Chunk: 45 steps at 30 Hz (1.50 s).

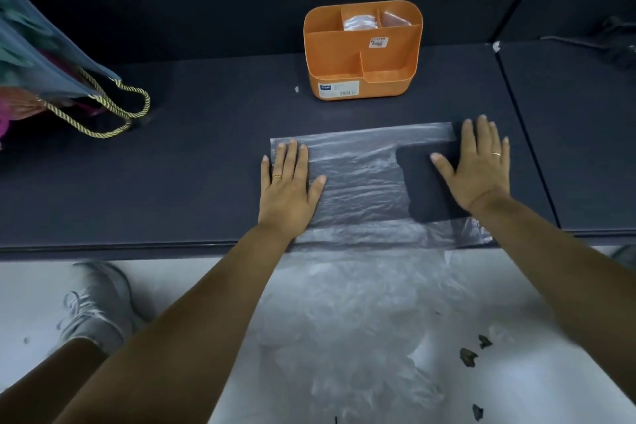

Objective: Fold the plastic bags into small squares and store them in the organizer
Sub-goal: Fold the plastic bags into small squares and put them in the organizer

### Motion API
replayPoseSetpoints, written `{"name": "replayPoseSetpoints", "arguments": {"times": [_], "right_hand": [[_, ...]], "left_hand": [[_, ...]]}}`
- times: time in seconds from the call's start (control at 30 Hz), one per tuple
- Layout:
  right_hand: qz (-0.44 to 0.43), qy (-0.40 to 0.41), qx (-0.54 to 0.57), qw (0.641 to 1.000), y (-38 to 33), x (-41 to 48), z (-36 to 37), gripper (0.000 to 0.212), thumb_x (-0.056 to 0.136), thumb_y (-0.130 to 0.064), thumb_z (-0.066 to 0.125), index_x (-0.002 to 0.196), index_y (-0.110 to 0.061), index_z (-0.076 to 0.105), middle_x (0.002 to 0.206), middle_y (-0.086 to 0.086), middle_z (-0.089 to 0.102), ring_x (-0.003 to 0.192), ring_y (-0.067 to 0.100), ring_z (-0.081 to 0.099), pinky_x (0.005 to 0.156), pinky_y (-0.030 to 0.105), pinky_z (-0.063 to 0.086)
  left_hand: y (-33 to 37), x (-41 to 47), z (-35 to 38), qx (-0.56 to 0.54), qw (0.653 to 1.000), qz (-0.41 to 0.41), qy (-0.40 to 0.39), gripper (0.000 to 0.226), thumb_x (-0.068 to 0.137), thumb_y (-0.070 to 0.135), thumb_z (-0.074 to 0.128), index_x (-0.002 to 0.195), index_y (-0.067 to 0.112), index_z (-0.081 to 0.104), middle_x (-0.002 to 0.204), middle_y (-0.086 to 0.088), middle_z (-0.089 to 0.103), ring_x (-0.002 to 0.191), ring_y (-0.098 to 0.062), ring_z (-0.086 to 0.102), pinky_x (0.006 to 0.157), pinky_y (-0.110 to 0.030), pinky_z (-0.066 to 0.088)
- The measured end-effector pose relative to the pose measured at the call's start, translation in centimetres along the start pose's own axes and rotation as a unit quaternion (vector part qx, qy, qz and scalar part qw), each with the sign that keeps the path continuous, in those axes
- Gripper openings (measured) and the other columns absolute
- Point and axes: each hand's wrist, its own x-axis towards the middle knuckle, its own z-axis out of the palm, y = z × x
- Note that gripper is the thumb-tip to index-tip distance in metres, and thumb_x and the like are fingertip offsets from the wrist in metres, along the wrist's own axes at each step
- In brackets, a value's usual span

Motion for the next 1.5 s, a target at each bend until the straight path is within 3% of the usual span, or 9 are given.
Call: {"name": "replayPoseSetpoints", "arguments": {"times": [0.13,0.27,0.4,0.57,0.7,0.9,1.07,1.23,1.5], "right_hand": [[-0.152,0.024,0.153,0.976,-2.8,-6.4,-0.5,0.085,0.087,-0.062,0.035,0.148,-0.004,0.030,0.158,0.014,0.022,0.147,0.028,0.017,0.121,0.043,0.009],[-0.284,-0.025,0.168,0.944,-5.3,-13.1,3.0,0.080,0.084,-0.052,0.060,0.146,-0.007,0.037,0.155,0.010,0.031,0.142,0.021,0.026,0.119,0.041,0.013],[-0.217,0.013,0.144,0.965,-5.4,-13.3,4.3,0.074,0.072,-0.002,0.078,0.139,-0.005,0.048,0.151,0.013,0.038,0.137,0.030,0.037,0.118,0.042,0.017],[-0.220,0.045,0.154,0.962,-4.2,-13.3,3.5,0.055,0.074,0.005,0.076,0.126,-0.004,0.061,0.137,0.017,0.054,0.124,0.037,0.054,0.110,0.049,0.035],[-0.186,0.086,0.152,0.967,-1.9,-13.7,2.9,0.038,0.072,0.013,0.074,0.108,0.000,0.071,0.121,0.018,0.065,0.107,0.037,0.065,0.096,0.051,0.046],[-0.114,0.030,0.192,0.974,0.4,-13.0,0.3,0.017,0.091,-0.002,0.061,0.103,-0.002,0.074,0.126,0.010,0.064,0.112,0.030,0.062,0.102,0.030,0.039],[-0.068,-0.136,0.276,0.949,1.0,-11.2,-3.4,0.022,0.092,-0.014,0.064,0.110,-0.003,0.071,0.118,0.009,0.067,0.109,0.024,0.061,0.101,0.027,0.041],[-0.046,-0.270,0.362,0.891,1.8,-8.1,-6.7,0.019,0.093,-0.016,0.062,0.107,-0.007,0.072,0.106,0.001,0.072,0.099,0.011,0.067,0.095,0.021,0.046],[0.052,-0.184,0.462,0.866,-0.5,-1.3,-5.7,0.010,0.090,-0.017,0.066,0.088,-0.009,0.071,0.079,0.001,0.068,0.059,0.005,0.053,0.047,0.011,0.044]], "left_hand": [[1.2,-5.0,0.8,-0.059,0.985,0.142,0.075,0.081,0.097,0.066,0.011,0.156,0.010,0.018,0.162,-0.003,0.006,0.151,-0.017,-0.001,0.121,-0.035,-0.011],[1.2,-10.0,4.4,-0.013,0.975,0.211,0.070,0.082,0.089,0.045,0.065,0.151,0.007,0.028,0.159,-0.011,0.029,0.148,-0.024,0.018,0.120,-0.043,0.008],[0.0,-10.1,4.8,0.002,0.978,0.165,0.128,0.093,0.059,-0.019,0.076,0.143,0.003,0.041,0.146,-0.015,0.048,0.138,-0.029,0.040,0.119,-0.037,0.014],[-1.1,-10.5,3.5,0.008,0.969,0.174,0.172,0.077,0.042,-0.027,0.080,0.114,-0.002,0.069,0.121,-0.017,0.068,0.109,-0.031,0.068,0.098,-0.044,0.047],[-2.0,-11.7,2.8,-0.052,0.972,0.138,0.181,0.070,0.043,-0.034,0.073,0.106,-0.004,0.073,0.112,-0.017,0.071,0.099,-0.032,0.071,0.086,-0.050,0.053],[-2.5,-12.5,0.1,-0.203,0.971,0.029,0.121,0.027,0.094,0.000,0.060,0.119,0.006,0.070,0.125,-0.007,0.067,0.120,-0.022,0.061,0.105,-0.022,0.037],[-3.9,-11.4,-3.1,-0.328,0.943,-0.059,0.012,0.015,0.091,0.016,0.069,0.102,0.009,0.077,0.092,-0.004,0.075,0.082,-0.009,0.064,0.070,-0.010,0.043],[-5.3,-9.3,-5.3,-0.465,0.875,-0.133,0.016,0.008,0.087,0.017,0.074,0.094,0.013,0.075,0.083,0.013,0.071,0.067,0.013,0.061,0.066,0.001,0.041],[-5.7,-3.2,-4.9,-0.509,0.831,-0.208,0.086,0.011,0.087,0.025,0.074,0.076,0.022,0.073,0.068,0.019,0.069,0.062,0.012,0.060,0.066,-0.003,0.044]]}}
